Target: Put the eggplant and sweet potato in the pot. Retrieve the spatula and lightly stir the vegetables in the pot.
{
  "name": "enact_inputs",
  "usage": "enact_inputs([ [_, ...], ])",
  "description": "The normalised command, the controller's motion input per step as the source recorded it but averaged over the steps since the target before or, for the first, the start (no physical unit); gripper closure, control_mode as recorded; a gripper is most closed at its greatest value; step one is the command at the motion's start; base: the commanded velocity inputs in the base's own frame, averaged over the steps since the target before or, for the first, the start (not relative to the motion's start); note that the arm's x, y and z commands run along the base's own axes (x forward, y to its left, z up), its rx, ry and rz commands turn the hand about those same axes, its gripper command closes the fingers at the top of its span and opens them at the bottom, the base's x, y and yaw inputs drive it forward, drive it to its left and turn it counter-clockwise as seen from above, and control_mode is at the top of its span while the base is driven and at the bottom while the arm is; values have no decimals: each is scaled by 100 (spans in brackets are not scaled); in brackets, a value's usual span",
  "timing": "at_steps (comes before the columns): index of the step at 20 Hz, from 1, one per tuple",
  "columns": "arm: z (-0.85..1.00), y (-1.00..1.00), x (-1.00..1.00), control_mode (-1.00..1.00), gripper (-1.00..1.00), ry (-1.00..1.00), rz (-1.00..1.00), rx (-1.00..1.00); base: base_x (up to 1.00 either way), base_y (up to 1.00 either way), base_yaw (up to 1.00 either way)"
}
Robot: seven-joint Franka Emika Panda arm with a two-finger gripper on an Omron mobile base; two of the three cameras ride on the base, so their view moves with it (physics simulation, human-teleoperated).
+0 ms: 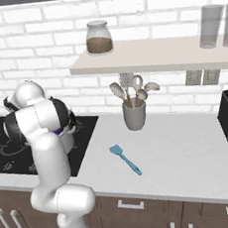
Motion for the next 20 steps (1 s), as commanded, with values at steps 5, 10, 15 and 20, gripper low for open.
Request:
enact_inputs([
  [5,-8,9,21,-100,-100,0,-4,-15,0,0,0],
  [10,13,3,3,-100,-100,-8,-3,-18,0,0,0],
  [15,84,-25,-67,-100,-100,-5,-6,-1,0,0,0],
  [20,11,-84,-100,-100,-100,-2,-3,31,0,0,0],
])
